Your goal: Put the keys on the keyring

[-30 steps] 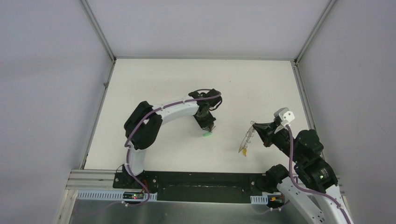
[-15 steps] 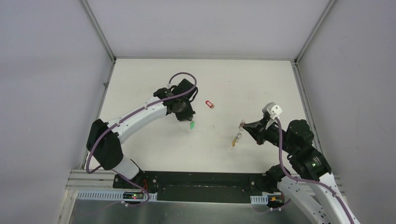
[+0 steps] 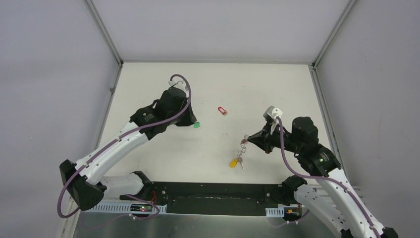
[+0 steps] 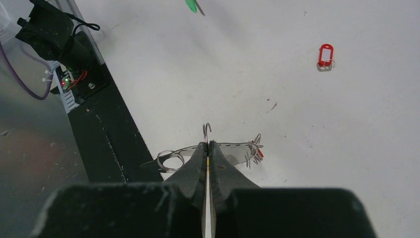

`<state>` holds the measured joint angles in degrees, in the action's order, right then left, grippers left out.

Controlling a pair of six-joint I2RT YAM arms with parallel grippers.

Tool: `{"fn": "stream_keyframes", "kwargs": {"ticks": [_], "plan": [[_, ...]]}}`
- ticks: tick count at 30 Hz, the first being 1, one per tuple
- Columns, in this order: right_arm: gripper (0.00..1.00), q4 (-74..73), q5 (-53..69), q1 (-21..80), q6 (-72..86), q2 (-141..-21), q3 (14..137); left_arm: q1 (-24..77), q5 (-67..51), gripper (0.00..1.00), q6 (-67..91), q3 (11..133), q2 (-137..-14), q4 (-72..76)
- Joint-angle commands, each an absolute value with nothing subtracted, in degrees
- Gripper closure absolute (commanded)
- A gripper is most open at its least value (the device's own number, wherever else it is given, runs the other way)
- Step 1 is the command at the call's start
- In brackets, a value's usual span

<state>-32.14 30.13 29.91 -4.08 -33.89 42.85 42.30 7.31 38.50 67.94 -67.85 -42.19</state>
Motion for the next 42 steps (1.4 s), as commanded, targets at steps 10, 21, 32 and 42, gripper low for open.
{"fn": "stream_keyframes", "kwargs": {"ticks": [10, 21, 32, 42], "plan": [[1.00, -13.98, 39.22, 29.92, -3.26, -36.25, 40.46, 42.27, -22.36, 1.00, 11.47, 48.54, -48.70, -0.94], [1.00, -9.28, 58.63, 33.40, -0.18, -41.93, 41.79, 42.76, -46.26, 1.00, 4.79, 49.44, -53.32, 5.32], [1.00, -6.24, 57.94, 39.69, -2.70, -43.23, 41.22, 49.24, -48.94, 1.00, -2.87, 50.51, -55.38, 3.20], [1.00, -5.52, 57.30, 42.23, -3.07, -44.22, 41.73, 52.12, -44.73, 1.00, -6.91, 49.90, -53.27, 0.28]]}}
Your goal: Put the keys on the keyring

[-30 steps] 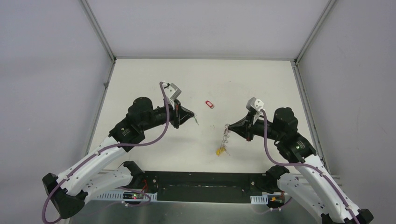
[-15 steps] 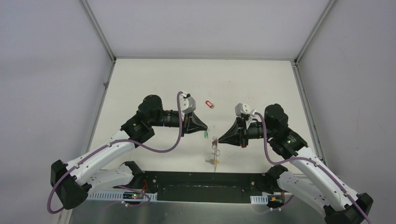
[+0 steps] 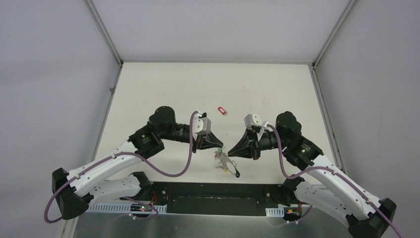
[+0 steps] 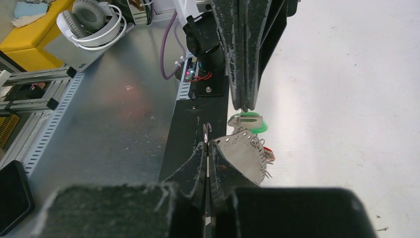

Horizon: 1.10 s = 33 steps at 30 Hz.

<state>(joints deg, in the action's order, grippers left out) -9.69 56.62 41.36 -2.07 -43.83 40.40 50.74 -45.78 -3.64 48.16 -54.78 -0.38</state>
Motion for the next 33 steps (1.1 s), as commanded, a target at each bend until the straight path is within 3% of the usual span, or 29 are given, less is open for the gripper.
{"fn": "stream_keyframes", "kwargs": {"ticks": [1, 33], "plan": [[1.00, -5.53, 56.80, 42.35, -2.81, -44.35, 41.75, 52.37, -44.65, 1.00, -7.16, 49.91, -53.26, 0.27], [1.00, -7.41, 48.79, 43.16, -1.05, -44.06, 42.67, 57.67, -41.69, 1.00, -13.96, 52.12, -51.54, -7.77]]}}
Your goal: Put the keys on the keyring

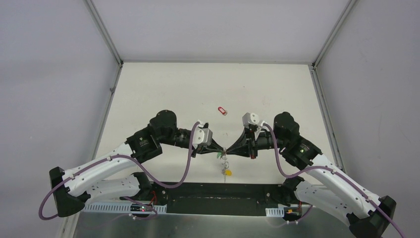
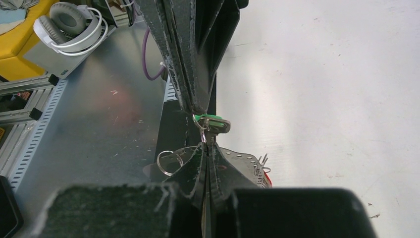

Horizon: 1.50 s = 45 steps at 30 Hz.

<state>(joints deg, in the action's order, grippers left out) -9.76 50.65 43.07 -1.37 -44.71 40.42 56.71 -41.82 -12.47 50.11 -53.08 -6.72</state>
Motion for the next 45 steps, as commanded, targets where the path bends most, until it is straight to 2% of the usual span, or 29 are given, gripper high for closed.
{"fn": "stream_keyframes", "kwargs": {"ticks": [1, 13, 30, 31, 34, 37, 39, 41, 45], "plan": [[1.00, -7.39, 48.78, 43.16, -1.05, -43.97, 42.65, 57.75, -41.38, 1.00, -13.97, 52.03, -51.44, -8.08], [1.00, -5.82, 51.59, 43.23, -1.51, -42.89, 42.19, 58.59, -37.99, 1.00, -14.94, 52.62, -51.95, -9.44], [1.00, -4.41, 47.47, 43.24, -0.25, -41.56, 41.53, 59.40, -38.02, 1.00, -15.71, 52.62, -52.13, -11.22], [1.00, -4.24, 47.40, 43.24, -0.19, -41.57, 41.47, 59.41, -38.05, 0.94, -15.71, 52.59, -52.02, -11.25], [1.00, -3.84, 47.29, 43.24, -0.18, -41.33, 41.29, 59.50, -35.79, 0.62, -14.31, 52.90, -51.43, -11.24], [1.00, -3.40, 47.07, 43.24, -0.18, -40.92, 40.95, 59.55, -33.08, 0.47, -12.95, 53.02, -50.56, -11.21], [1.00, -3.11, 46.94, 43.24, -0.18, -40.55, 40.69, 59.51, -31.03, 0.42, -11.44, 52.91, -49.96, -10.71], [1.00, -2.91, 46.86, 43.24, -0.18, -40.14, 40.32, 59.55, -28.34, 0.41, -9.20, 52.53, -49.46, -10.01], [1.00, -2.31, 46.59, 43.23, -0.18, -39.32, 39.77, 59.50, -24.38, 0.45, -3.53, 51.31, -48.64, -7.55]]}}
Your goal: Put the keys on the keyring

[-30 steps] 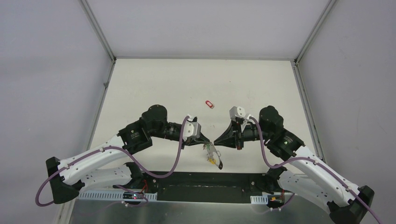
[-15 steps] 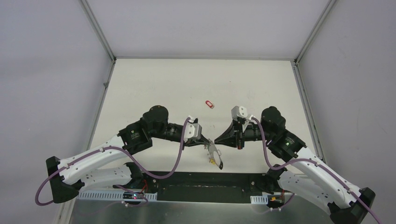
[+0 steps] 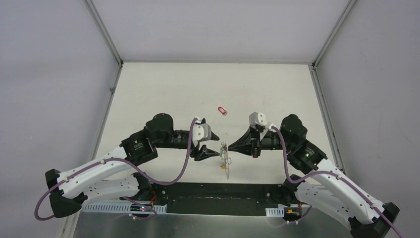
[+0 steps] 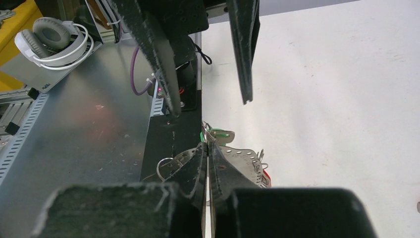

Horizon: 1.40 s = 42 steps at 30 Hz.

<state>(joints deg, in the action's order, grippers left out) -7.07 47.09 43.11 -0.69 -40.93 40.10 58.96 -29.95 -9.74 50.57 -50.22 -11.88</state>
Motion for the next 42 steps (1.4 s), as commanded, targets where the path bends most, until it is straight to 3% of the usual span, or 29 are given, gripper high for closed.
{"fn": "stream_keyframes", "kwargs": {"ticks": [1, 8, 15, 18, 22, 25, 30, 37, 42], "plan": [[1.00, -2.24, 46.58, 43.24, -0.18, -39.17, 39.68, 59.51, -24.32, 0.47, -2.37, 51.00, -48.60, -6.95], [1.00, -1.82, 47.07, 43.24, -0.18, -39.07, 39.63, 59.51, -24.87, 0.59, 5.16, 49.67, -50.78, -2.21], [1.00, -1.62, 47.02, 43.24, -0.18, -38.98, 39.53, 59.50, -28.44, 0.61, 6.59, 49.78, -53.32, 0.56], [1.00, -1.67, 46.94, 43.24, -0.18, -38.91, 39.42, 59.50, -29.30, 0.71, 6.65, 49.98, -54.01, 1.57], [1.00, -1.57, 46.59, 43.24, -0.18, -38.84, 39.36, 59.56, -29.63, 0.77, 7.42, 49.81, -54.61, 1.52], [1.00, -1.56, 46.49, 43.21, -0.18, -38.85, 39.29, 59.50, -29.52, 0.77, 8.30, 49.78, -55.03, 0.66], [1.00, -1.54, 46.23, 43.24, -0.18, -38.85, 39.32, 59.54, -27.54, 0.66, 9.64, 49.91, -54.89, -2.51], [1.00, -1.21, 46.28, 43.24, -0.18, -39.24, 39.29, 59.50, -27.56, 0.80, 9.67, 49.84, -55.21, -4.20], [1.00, -0.74, 46.32, 43.24, -0.18, -39.29, 39.21, 59.51, -26.88, 0.75, 9.40, 49.63, -55.60, -5.39]]}}
